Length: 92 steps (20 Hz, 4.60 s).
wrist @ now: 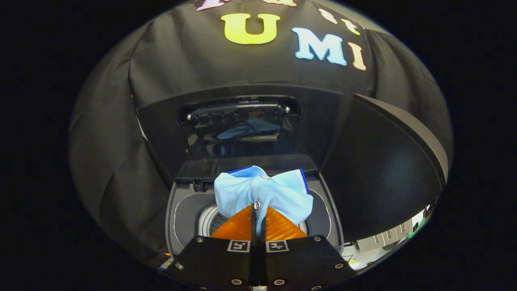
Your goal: Put the clothes into the washing machine and then close the washing machine lid.
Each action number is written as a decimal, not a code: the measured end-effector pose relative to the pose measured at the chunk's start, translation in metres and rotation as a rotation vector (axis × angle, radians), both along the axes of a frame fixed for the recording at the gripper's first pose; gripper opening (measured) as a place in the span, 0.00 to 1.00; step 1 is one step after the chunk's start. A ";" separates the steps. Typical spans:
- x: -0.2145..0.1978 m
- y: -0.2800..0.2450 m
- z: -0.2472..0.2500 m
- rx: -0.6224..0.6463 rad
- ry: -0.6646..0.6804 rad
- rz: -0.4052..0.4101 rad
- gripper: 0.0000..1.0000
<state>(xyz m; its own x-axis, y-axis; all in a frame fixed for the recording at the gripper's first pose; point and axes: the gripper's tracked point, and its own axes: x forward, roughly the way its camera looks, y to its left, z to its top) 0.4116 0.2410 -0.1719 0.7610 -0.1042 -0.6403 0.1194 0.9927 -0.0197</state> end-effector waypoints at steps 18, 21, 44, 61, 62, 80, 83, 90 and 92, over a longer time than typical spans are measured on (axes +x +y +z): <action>-0.002 0.025 -0.104 0.026 0.314 0.099 0.00; -0.011 0.016 -0.115 -0.009 0.370 0.075 0.02; 0.024 0.033 0.051 -0.062 -0.064 0.096 0.94; 0.109 -0.002 0.192 -0.058 -0.309 0.006 0.94; 0.115 -0.004 0.190 -0.068 -0.310 0.000 0.94; 0.181 -0.008 0.117 -0.045 -0.126 0.029 0.94; 0.182 -0.009 0.118 -0.041 -0.152 0.037 0.94; 0.174 -0.007 0.118 -0.041 -0.183 0.044 0.95; 0.168 -0.007 0.118 -0.036 -0.193 0.054 0.95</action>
<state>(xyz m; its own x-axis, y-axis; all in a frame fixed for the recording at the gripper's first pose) 0.5791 0.2340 -0.0541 0.8746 -0.0801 -0.4782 0.0709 0.9968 -0.0372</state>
